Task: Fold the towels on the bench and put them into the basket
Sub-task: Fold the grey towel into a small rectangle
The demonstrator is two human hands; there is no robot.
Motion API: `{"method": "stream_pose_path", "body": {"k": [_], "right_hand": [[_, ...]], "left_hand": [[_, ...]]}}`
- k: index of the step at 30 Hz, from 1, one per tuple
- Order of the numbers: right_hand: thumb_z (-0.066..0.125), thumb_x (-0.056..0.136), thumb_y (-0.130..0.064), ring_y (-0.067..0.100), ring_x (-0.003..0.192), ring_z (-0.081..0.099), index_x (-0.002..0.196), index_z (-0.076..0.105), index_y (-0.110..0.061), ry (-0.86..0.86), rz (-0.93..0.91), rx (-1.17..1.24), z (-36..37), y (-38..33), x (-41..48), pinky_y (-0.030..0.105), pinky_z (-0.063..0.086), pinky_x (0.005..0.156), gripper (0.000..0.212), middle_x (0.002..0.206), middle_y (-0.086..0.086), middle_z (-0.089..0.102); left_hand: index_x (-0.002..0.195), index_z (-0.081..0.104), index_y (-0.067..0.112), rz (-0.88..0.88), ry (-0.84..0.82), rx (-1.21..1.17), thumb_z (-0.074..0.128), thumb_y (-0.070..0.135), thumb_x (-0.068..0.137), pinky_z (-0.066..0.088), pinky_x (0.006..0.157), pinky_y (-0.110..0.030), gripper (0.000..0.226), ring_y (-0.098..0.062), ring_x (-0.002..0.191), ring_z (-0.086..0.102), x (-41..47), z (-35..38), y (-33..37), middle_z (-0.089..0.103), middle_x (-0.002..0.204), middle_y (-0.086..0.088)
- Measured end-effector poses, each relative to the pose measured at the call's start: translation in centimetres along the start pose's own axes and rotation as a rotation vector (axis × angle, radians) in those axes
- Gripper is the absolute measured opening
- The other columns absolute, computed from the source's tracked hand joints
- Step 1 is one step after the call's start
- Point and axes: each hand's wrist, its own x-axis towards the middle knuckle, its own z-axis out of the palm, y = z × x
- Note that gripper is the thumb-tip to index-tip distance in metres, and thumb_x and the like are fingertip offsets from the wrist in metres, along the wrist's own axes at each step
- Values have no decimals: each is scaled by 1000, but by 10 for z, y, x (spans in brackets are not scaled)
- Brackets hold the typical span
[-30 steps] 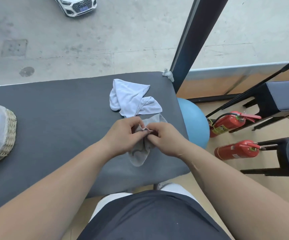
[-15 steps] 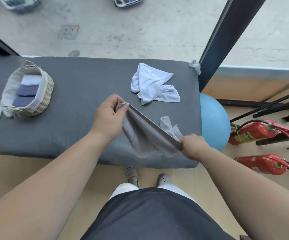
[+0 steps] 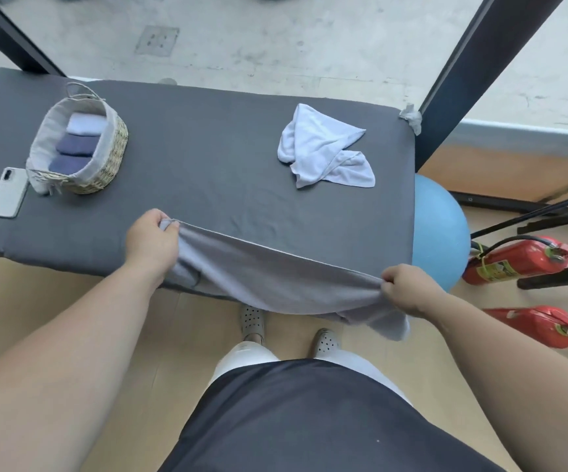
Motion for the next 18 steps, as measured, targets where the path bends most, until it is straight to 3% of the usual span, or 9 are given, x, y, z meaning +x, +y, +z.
{"method": "stream_pose_path", "body": {"k": [3,7,9,13,18], "right_hand": [[47,92,-15,23,65,44,62,44,-13,-11,59,21,6,-8,8,33,34,57,30,64,3,50],[46,95,-21,27,76,51,65,50,-15,-243,109,-121,28,-27,23,32,39,65,31,70,1,54],[45,96,-21,28,82,53,71,53,-17,-261,138,-156,36,-38,33,32,40,69,27,77,2,57],[45,99,-26,30,86,56,82,54,-20,-66,207,-148,37,-53,66,36,45,69,20,87,3,60],[39,98,-21,32,74,55,80,50,-18,167,261,-187,25,-57,133,36,47,60,21,80,6,59]], "left_hand": [[82,54,8,-75,-31,85,56,23,95,38,66,-36,20,-36,80,56,20,3,-40,56,77,-9],[81,54,9,-116,-125,183,56,24,95,39,69,-36,21,-36,83,55,47,8,-74,60,83,-13],[84,55,8,-115,-212,201,55,24,96,37,67,-35,20,-35,83,55,64,15,-83,60,84,-11],[82,53,13,-67,-358,151,53,27,97,37,57,-33,21,-30,75,52,104,40,-87,57,79,-7],[85,54,13,10,-339,123,53,27,98,36,60,-35,19,-27,73,49,157,93,-76,57,78,-8]]}}
